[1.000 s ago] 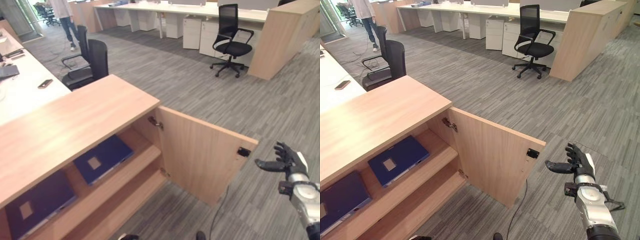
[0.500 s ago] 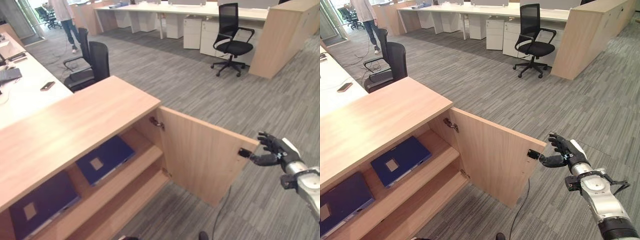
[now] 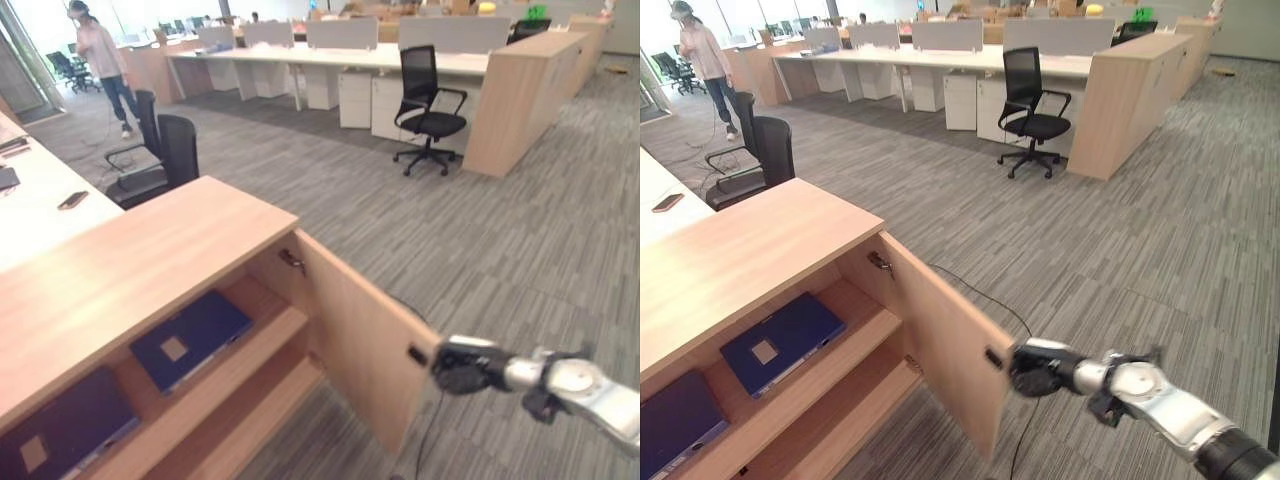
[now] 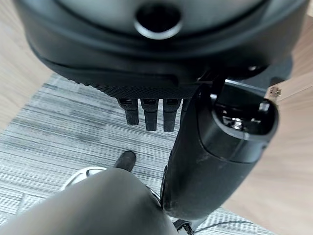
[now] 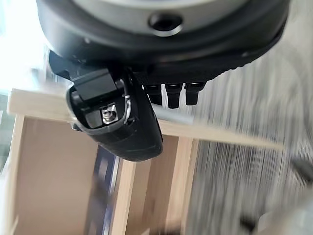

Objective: Put the empty folder in the office cabinet

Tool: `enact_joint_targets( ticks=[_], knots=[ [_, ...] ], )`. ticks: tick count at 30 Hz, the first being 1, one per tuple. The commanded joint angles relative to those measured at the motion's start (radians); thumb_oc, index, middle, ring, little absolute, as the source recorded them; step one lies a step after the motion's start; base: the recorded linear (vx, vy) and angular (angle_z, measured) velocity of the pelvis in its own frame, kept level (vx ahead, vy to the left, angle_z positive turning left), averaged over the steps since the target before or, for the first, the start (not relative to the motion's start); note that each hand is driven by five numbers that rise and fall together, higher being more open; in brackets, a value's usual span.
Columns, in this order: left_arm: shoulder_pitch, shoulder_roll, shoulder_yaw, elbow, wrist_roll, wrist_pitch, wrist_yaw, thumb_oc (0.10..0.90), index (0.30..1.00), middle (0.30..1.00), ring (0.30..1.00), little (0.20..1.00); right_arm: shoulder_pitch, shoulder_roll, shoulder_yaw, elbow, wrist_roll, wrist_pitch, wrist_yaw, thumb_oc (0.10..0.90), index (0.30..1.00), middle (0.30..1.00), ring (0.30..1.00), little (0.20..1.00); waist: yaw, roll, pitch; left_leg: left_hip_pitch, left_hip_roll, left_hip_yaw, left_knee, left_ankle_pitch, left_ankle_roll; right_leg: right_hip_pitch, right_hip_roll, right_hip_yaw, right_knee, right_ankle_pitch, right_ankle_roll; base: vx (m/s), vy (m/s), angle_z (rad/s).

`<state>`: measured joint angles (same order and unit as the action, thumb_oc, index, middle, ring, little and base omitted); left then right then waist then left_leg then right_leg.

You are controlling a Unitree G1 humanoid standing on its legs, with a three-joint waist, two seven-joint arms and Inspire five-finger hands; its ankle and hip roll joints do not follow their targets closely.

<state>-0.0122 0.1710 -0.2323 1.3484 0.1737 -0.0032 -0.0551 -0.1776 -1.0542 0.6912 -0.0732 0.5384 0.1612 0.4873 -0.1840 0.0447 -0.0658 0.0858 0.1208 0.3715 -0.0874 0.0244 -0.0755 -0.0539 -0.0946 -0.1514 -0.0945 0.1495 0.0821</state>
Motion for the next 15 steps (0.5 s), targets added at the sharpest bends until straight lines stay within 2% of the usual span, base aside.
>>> enact_joint_targets(
  ticks=[1, 2, 3, 4, 6, 10, 15],
  knots=[
    [-0.049, 0.039, -0.034, 0.056, 0.054, -0.010, 0.001, 0.800, 0.900, 0.900, 0.900, 0.900, -0.243, 0.256, 0.021, -0.161, 0.152, -0.114, 0.089, 0.800, 0.900, 0.900, 0.900, 0.900, 0.094, -0.074, 0.036, 0.002, -0.099, -0.046, 0.000, -0.090, 0.047, 0.000, -0.032, 0.013, 0.017, -0.066, 0.076, -0.01, 0.022, 0.04],
    [-0.054, 0.036, -0.038, 0.056, 0.053, -0.010, 0.007, 0.800, 0.900, 0.900, 0.900, 0.900, -0.265, 0.312, 0.049, -0.140, 0.175, -0.112, 0.077, 0.800, 0.900, 0.900, 0.900, 0.900, 0.102, -0.075, 0.035, 0.000, -0.100, -0.048, 0.000, -0.089, 0.048, -0.001, -0.033, 0.013, 0.017, -0.065, 0.075, -0.01, 0.013, 0.09],
    [-0.054, 0.036, -0.038, 0.056, 0.053, -0.010, 0.007, 0.800, 0.900, 0.900, 0.900, 0.900, -0.266, 0.312, 0.049, -0.140, 0.175, -0.112, 0.077, 0.800, 0.900, 0.900, 0.900, 0.900, 0.102, -0.075, 0.035, 0.000, -0.100, -0.048, 0.000, -0.089, 0.048, -0.001, -0.033, 0.013, 0.017, -0.065, 0.075, -0.01, 0.028, 0.13],
    [-0.054, 0.033, -0.044, 0.056, 0.051, -0.009, 0.013, 0.800, 0.900, 0.900, 0.900, 0.900, -0.279, 0.381, 0.077, -0.121, 0.194, -0.103, 0.064, 0.800, 0.900, 0.900, 0.900, 0.900, 0.113, -0.078, 0.035, 0.000, -0.101, -0.050, 0.000, -0.088, 0.050, 0.001, -0.035, 0.009, 0.017, -0.064, 0.074, 0.00, 0.017, 0.19],
    [-0.056, 0.032, -0.048, 0.056, 0.050, -0.009, 0.017, 0.800, 0.900, 0.900, 0.900, 0.900, -0.293, 0.415, 0.093, -0.108, 0.200, -0.098, 0.063, 0.800, 0.900, 0.900, 0.900, 0.900, 0.118, -0.080, 0.036, -0.001, -0.101, -0.052, 0.000, -0.087, 0.051, 0.001, -0.036, 0.007, 0.017, -0.063, 0.074, -0.01, 0.021, 0.17],
    [-0.065, 0.019, -0.068, 0.054, 0.040, -0.010, 0.028, 0.800, 0.900, 0.900, 0.900, 0.900, -0.330, 0.549, 0.164, -0.044, 0.202, -0.082, 0.050, 0.800, 0.900, 0.900, 0.900, 0.900, 0.146, -0.086, 0.041, -0.004, -0.105, -0.064, 0.000, -0.084, 0.054, 0.004, -0.044, -0.007, 0.018, -0.060, 0.073, -0.01, 0.027, 0.27],
    [-0.067, 0.015, -0.081, 0.050, 0.030, -0.008, 0.038, 0.800, 0.900, 0.900, 0.900, 0.900, -0.330, 0.630, 0.201, 0.006, 0.203, -0.067, 0.042, 0.800, 0.900, 0.900, 0.900, 0.900, 0.168, -0.090, 0.047, -0.011, -0.109, -0.080, 0.000, -0.080, 0.057, 0.005, -0.050, -0.025, 0.018, -0.059, 0.073, -0.01, 0.020, 0.09]
  ],
)
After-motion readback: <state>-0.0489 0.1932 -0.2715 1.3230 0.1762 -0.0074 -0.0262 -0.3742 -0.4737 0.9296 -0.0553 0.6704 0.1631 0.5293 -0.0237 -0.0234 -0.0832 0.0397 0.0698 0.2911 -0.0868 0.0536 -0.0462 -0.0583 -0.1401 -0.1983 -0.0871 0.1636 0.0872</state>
